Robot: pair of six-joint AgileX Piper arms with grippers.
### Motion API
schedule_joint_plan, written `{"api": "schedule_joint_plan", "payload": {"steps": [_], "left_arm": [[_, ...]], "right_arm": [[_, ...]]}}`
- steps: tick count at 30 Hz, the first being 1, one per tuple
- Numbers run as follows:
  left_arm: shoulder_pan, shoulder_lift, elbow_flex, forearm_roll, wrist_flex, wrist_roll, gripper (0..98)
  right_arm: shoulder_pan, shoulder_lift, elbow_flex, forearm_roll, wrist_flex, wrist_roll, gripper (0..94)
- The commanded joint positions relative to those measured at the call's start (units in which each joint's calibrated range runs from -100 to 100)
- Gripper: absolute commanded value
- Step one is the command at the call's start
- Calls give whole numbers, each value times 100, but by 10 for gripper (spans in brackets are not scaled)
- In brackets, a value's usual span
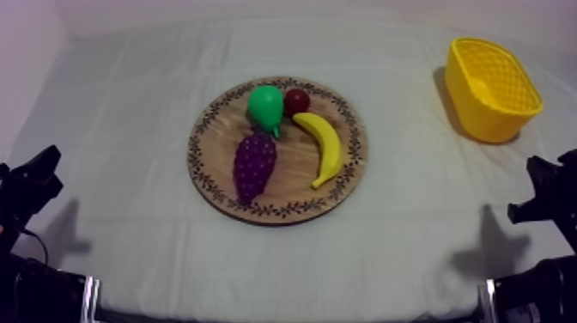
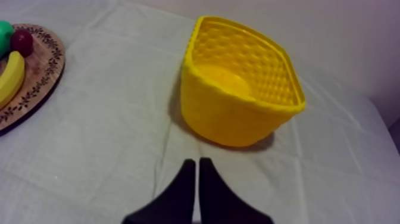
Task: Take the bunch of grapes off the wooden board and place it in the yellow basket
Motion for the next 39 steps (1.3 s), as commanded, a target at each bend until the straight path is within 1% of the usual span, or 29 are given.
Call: {"api": "schedule_joint_plan", "payload": {"steps": [1, 18, 21, 23, 26, 29, 31, 36, 39], "left_arm": [[0, 0, -2, -4, -5, -1, 1], [0, 0, -2, -4, -5, -1, 1], [0, 0, -2, -4, -5, -1, 1], [0, 0, -2, -4, -5, -1, 1], [0, 0, -2, -4, -5, -1, 1], [0, 0, -2, -4, -5, -1, 1], [0, 0, -2, -4, -5, -1, 1], [0, 0, -2, -4, -5, -1, 1], [0, 0, -2, -4, -5, -1, 1]], "right_arm": [[-29, -1, -3, 18, 151, -198, 2], [-29, -1, -17, 14, 138, -138, 2], [-40, -1, -32, 38, -20, -61, 2], [-98, 23, -42, 133, -157, -51, 2], [-257, 269, -171, 391, -345, -157, 3], [-414, 653, -433, 555, -471, -173, 4], [-495, 950, -671, 567, -544, -75, 5], [-762, 1791, -1400, 404, -790, 406, 7], [-1009, 2336, -1960, 401, -860, 542, 7]]}}
